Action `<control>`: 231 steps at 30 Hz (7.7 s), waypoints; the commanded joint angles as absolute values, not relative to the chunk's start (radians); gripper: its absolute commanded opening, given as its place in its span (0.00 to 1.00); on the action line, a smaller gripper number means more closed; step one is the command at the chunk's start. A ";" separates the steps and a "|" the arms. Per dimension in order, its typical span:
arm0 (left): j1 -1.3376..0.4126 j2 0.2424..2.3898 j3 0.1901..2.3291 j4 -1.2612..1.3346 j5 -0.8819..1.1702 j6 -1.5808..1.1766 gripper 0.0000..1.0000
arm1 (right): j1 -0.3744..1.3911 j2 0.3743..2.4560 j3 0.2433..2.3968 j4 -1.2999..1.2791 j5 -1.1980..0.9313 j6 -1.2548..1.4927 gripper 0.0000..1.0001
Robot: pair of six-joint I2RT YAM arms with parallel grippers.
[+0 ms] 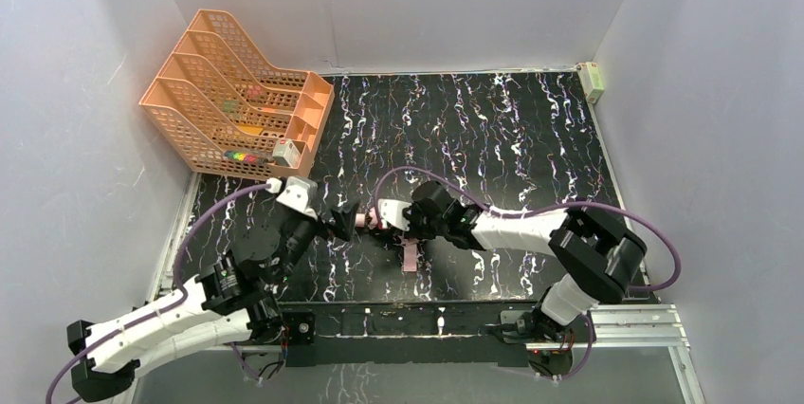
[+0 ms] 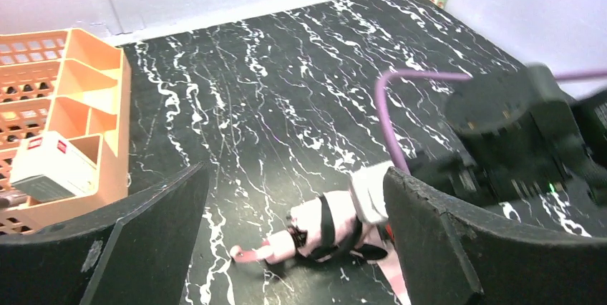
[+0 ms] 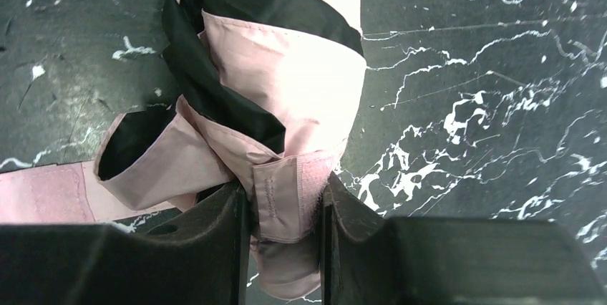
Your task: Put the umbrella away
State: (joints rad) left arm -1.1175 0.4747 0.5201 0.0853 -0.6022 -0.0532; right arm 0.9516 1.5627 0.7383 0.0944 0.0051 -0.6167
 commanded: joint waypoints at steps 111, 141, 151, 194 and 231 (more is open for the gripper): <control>-0.871 1.513 0.678 -0.154 0.298 -0.339 0.24 | 1.080 1.200 0.433 0.060 -0.121 -1.238 0.52; -0.871 1.525 0.685 -0.196 0.115 -0.433 0.00 | 1.080 0.816 0.708 -0.460 0.431 0.733 0.81; -0.878 1.527 0.706 -0.249 0.033 -0.443 0.00 | 0.725 0.920 0.481 -0.385 -0.124 1.101 0.61; -0.968 1.679 0.810 -0.321 -0.038 -0.455 0.00 | 0.715 1.083 0.069 0.200 0.030 1.252 0.41; -0.993 1.689 0.804 -0.324 -0.045 -0.470 0.00 | 0.626 0.987 0.151 0.016 0.066 1.086 0.45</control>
State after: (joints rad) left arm -0.9863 1.6001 0.8661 -0.2356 0.0093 -0.4660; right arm 0.6281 1.0859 0.1432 0.3859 -0.0639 1.1000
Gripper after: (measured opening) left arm 0.432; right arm 0.441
